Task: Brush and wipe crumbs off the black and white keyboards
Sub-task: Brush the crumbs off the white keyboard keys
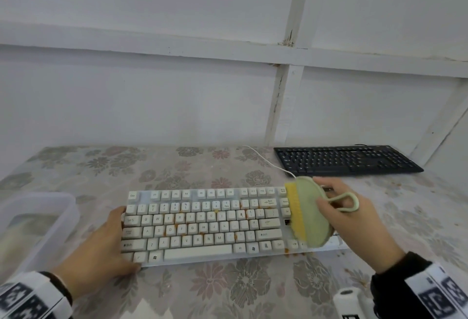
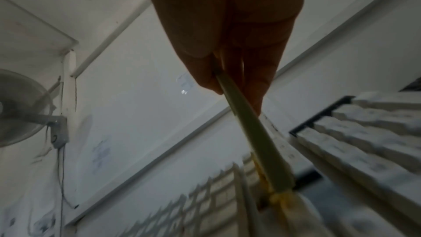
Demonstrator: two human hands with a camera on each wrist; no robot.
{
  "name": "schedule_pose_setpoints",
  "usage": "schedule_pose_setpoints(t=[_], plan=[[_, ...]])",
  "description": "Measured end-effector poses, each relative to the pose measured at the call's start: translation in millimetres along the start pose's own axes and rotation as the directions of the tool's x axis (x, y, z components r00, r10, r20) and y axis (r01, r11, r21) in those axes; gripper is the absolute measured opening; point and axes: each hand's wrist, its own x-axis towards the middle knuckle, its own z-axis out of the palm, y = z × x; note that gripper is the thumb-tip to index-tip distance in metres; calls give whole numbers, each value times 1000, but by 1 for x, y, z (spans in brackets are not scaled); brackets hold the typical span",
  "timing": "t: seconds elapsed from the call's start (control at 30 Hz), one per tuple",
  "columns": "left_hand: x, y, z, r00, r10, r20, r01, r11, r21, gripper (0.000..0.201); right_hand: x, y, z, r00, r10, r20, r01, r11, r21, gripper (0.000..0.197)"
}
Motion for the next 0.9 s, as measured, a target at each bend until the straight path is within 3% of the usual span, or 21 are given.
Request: schedule_pose_setpoints(t=[0.13, 0.33, 0.57, 0.63, 0.77, 0.9], plan=[[0, -2, 1, 1000, -1, -15, 1, 1000, 19, 86, -6, 0, -9, 997, 34, 73, -34, 999, -8, 38], [3, -6, 1, 1000, -7, -8, 8, 999, 40, 89, 11, -12, -15, 993, -32, -118, 40, 997, 68, 34], [3, -5, 1, 1000, 2, -7, -2, 999, 51, 88, -13, 3, 1, 998, 0, 61, 5, 997, -74, 34], [2, -5, 1, 1000, -1, -6, 1, 999, 40, 87, -9, -2, -5, 999, 5, 44, -2, 999, -54, 36], [3, -6, 2, 1000, 5, -6, -5, 999, 32, 89, -2, -10, -8, 993, -34, -115, 36, 999, 12, 35], [4, -7, 1, 1000, 13, -5, -13, 999, 31, 89, -16, 0, 4, 1000, -4, -2, 4, 1000, -26, 32]])
